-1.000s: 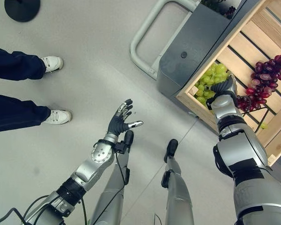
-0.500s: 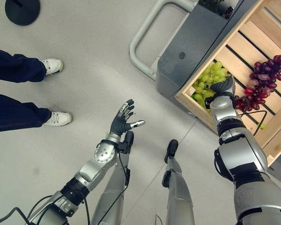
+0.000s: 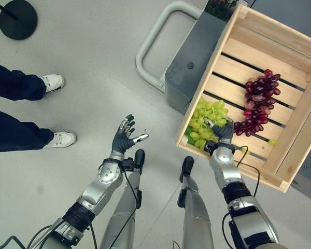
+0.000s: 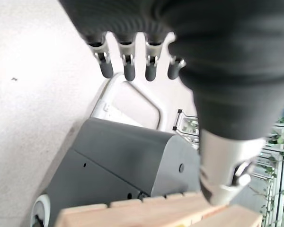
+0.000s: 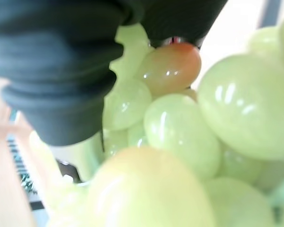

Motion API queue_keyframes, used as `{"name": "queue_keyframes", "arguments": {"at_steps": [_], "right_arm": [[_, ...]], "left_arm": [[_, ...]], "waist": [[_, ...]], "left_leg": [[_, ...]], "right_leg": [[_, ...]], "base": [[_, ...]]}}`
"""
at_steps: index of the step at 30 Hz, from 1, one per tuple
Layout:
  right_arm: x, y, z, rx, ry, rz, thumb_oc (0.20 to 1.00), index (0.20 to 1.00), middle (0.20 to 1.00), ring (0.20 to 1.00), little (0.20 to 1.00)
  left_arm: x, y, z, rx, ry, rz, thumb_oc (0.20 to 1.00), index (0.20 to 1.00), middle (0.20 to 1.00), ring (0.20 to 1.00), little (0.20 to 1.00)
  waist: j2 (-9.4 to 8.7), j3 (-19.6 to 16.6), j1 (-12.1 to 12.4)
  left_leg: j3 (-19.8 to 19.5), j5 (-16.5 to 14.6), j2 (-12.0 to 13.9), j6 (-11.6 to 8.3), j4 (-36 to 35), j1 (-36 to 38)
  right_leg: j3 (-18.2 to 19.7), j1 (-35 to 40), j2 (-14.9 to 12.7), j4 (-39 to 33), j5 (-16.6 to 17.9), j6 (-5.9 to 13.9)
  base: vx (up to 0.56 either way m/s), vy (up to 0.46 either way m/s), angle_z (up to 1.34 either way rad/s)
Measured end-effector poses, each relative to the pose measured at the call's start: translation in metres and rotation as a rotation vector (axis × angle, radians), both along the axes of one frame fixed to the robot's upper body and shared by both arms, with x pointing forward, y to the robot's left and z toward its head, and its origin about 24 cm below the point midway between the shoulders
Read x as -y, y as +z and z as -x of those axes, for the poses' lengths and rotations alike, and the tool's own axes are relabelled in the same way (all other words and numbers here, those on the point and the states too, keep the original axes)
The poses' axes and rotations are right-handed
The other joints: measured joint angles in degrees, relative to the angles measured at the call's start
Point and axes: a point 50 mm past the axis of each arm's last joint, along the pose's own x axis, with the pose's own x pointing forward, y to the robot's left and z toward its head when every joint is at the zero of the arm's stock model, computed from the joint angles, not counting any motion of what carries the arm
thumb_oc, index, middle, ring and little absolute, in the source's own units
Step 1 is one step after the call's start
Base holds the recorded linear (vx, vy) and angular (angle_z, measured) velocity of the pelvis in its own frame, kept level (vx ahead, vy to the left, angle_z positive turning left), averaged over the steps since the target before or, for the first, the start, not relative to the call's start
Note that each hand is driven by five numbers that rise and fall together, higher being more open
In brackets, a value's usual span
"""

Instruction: Pick up the fruits from the basket on one side to the basket on the other side

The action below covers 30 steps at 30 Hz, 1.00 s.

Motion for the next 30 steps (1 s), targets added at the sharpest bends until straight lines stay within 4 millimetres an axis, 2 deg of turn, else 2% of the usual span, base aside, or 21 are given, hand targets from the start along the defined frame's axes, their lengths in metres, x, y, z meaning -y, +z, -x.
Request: {"name": "queue_keyframes", "arguments": {"at_steps": [3, 9, 15, 24, 30], "right_arm": [[-0.005, 0.003, 0.005, 0.044, 0.021, -0.044, 0.200, 0.200, 0.200, 0.200, 0.200], [-0.011, 0.008, 0.006, 0.084, 0.052, -0.083, 0.200, 0.200, 0.200, 0.200, 0.200], [-0.016, 0.009, 0.004, 0.090, 0.065, -0.096, 0.200, 0.200, 0.200, 0.200, 0.200], [-0.017, 0.008, 0.004, 0.091, 0.069, -0.100, 0.200, 0.200, 0.200, 0.200, 0.200], [-0.016, 0.014, 0.011, 0.132, 0.071, -0.111, 0.200, 0.200, 0.200, 0.200, 0.200]], "left_arm": [[-0.007, 0.001, -0.001, 0.002, 0.023, 0.003, 1.000, 1.000, 1.000, 1.000, 1.000], [-0.007, 0.000, -0.001, 0.003, 0.017, 0.001, 1.000, 1.000, 1.000, 1.000, 1.000], [-0.008, 0.001, -0.001, 0.008, 0.017, 0.005, 1.000, 1.000, 1.000, 1.000, 1.000], [-0.010, 0.003, -0.002, 0.014, 0.015, 0.017, 1.000, 1.000, 1.000, 1.000, 1.000], [-0.013, 0.003, -0.002, 0.018, 0.025, 0.018, 1.000, 1.000, 1.000, 1.000, 1.000]], "waist": [[-0.81, 0.9, -0.2], [-1.17, 1.5, -0.4], [-1.16, 1.5, -1.4], [-1.15, 1.5, -1.4], [-1.14, 1.6, -1.5]], "left_leg": [[0.3, 0.0, -0.1, 0.12, -0.1, 0.4], [0.4, 0.0, -0.1, 0.18, 0.0, 1.3], [0.5, 0.0, -0.1, 0.26, -0.2, 2.4], [0.6, 0.0, 0.0, 0.26, -0.3, 2.6], [0.6, 0.0, 0.0, 0.26, -0.5, 2.9]], "right_leg": [[0.3, 0.1, -0.1, 0.3, -0.1, 0.03], [0.5, 0.9, -0.1, 0.4, -0.1, 0.06], [0.5, 1.9, -0.1, 0.4, -0.2, 0.14], [0.5, 2.0, -0.1, 0.2, -0.2, 0.13], [0.5, 2.2, -0.1, 0.2, -0.2, 0.14]], "base": [[0.00, 0.001, -0.01], [0.00, 0.000, 0.00], [0.00, 0.000, 0.00], [0.00, 0.000, 0.00], [0.00, 0.000, 0.00]]}}
